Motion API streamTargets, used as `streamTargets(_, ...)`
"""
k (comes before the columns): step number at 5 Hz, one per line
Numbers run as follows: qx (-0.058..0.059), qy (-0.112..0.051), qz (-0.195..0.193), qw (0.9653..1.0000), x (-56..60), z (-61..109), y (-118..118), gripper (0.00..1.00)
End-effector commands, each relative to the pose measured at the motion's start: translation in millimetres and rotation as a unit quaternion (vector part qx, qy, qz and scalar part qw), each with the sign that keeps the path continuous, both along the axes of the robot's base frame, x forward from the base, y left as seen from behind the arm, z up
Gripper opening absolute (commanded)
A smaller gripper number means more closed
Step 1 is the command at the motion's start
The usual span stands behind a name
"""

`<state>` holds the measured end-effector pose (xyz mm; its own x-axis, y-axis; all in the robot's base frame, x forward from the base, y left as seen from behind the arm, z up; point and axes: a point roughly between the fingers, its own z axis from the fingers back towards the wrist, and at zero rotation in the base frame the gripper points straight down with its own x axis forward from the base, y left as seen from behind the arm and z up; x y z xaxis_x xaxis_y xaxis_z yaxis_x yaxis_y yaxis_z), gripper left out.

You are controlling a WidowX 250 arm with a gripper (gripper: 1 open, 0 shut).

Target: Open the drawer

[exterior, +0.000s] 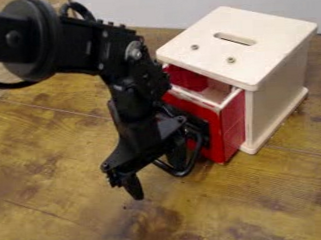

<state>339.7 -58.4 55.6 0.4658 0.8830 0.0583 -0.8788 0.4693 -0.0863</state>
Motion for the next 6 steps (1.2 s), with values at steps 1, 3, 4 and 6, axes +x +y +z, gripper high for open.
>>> streamTargets(1, 0.001, -0.026, 0.040, 0.9988, 12.2, 21.4, 0.6, 1.00)
streamTargets(3, 0.002, -0.026, 0.041, 0.9988, 21.9, 13.7, 0.4, 1.00)
streamTargets(4, 0.003, -0.025, 0.062, 0.9978, 22.1, 24.1, -3.2, 1.00)
streamTargets(6, 0.005, -0.023, 0.104, 0.9943, 21.4, 44.8, -9.9, 1.00)
